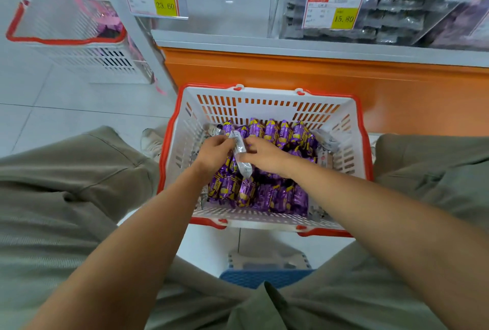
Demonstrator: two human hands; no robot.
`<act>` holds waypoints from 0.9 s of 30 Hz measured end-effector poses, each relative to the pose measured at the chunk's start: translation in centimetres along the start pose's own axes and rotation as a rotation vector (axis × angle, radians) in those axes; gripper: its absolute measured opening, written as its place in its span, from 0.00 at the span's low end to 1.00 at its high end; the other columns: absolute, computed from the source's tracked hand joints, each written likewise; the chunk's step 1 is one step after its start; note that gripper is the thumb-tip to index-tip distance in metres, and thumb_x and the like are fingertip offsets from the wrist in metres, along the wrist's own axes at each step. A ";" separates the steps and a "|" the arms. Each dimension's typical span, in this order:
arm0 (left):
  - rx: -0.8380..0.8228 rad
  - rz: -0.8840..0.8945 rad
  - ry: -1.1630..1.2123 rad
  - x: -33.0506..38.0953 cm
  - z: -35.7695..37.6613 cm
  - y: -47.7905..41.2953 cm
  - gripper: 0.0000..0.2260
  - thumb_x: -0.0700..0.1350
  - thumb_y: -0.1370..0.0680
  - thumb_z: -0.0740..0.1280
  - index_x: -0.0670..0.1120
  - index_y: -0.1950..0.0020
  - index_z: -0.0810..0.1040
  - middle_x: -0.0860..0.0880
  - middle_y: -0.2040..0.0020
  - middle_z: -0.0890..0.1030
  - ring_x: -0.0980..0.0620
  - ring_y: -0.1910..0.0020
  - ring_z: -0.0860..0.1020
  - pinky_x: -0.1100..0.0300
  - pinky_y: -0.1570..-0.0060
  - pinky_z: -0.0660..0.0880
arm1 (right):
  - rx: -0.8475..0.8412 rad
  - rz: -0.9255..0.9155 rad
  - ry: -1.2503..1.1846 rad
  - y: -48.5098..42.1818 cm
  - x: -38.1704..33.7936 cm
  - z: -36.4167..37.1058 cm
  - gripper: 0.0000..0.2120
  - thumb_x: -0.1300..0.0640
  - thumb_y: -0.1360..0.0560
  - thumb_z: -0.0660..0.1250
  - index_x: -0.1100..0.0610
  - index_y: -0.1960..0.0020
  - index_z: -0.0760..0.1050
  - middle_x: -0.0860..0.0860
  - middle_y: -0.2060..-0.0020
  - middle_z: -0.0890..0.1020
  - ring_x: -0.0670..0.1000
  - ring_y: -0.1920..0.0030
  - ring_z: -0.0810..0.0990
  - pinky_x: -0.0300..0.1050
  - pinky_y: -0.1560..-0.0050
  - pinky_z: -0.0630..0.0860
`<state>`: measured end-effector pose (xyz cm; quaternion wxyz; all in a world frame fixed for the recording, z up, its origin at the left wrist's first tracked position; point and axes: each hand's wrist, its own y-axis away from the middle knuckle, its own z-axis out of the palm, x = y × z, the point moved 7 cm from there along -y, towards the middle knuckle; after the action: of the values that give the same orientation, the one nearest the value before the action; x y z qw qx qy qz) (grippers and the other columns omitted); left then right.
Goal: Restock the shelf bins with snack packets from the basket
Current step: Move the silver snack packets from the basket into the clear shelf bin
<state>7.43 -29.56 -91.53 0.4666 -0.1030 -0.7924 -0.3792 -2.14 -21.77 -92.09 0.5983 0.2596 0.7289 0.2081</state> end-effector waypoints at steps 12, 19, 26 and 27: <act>-0.064 -0.198 -1.186 -3.7 -1.6 0.8 0.04 0.39 0.22 0.60 0.41 0.57 0.71 0.44 0.58 0.76 0.45 0.55 0.78 0.55 0.59 0.76 | 0.167 -0.009 0.154 0.7 0.4 -2.9 0.10 0.50 0.19 0.63 0.48 0.56 0.63 0.45 0.62 0.65 0.48 0.63 0.68 0.45 0.58 0.65; -0.085 -0.286 -1.033 -5.3 0.1 0.2 0.08 0.41 0.21 0.60 0.38 0.54 0.75 0.45 0.61 0.73 0.44 0.55 0.77 0.54 0.57 0.75 | 0.158 0.020 0.216 1.6 0.4 -2.9 0.22 0.51 0.20 0.63 0.63 0.33 0.66 0.63 0.36 0.72 0.60 0.42 0.76 0.54 0.44 0.72; 0.059 -0.329 -0.695 -5.3 -0.1 -0.2 0.22 0.52 0.22 0.66 0.33 0.43 0.74 0.39 0.57 0.81 0.45 0.60 0.81 0.57 0.67 0.73 | 0.164 0.017 0.232 1.8 0.3 -3.2 0.23 0.50 0.19 0.63 0.62 0.30 0.64 0.62 0.32 0.69 0.63 0.32 0.69 0.61 0.34 0.68; 0.085 -0.315 -0.627 -4.8 -0.3 -0.2 0.18 0.52 0.22 0.66 0.35 0.48 0.75 0.41 0.62 0.79 0.46 0.65 0.79 0.56 0.66 0.75 | 0.167 0.015 0.235 1.8 0.3 -3.3 0.24 0.50 0.19 0.63 0.62 0.29 0.64 0.61 0.31 0.69 0.62 0.32 0.69 0.60 0.34 0.68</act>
<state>10.10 -28.98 -95.52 0.1404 -0.0716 -0.9183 -0.3631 -5.21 -20.16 -90.51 0.4835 0.2876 0.8068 0.1804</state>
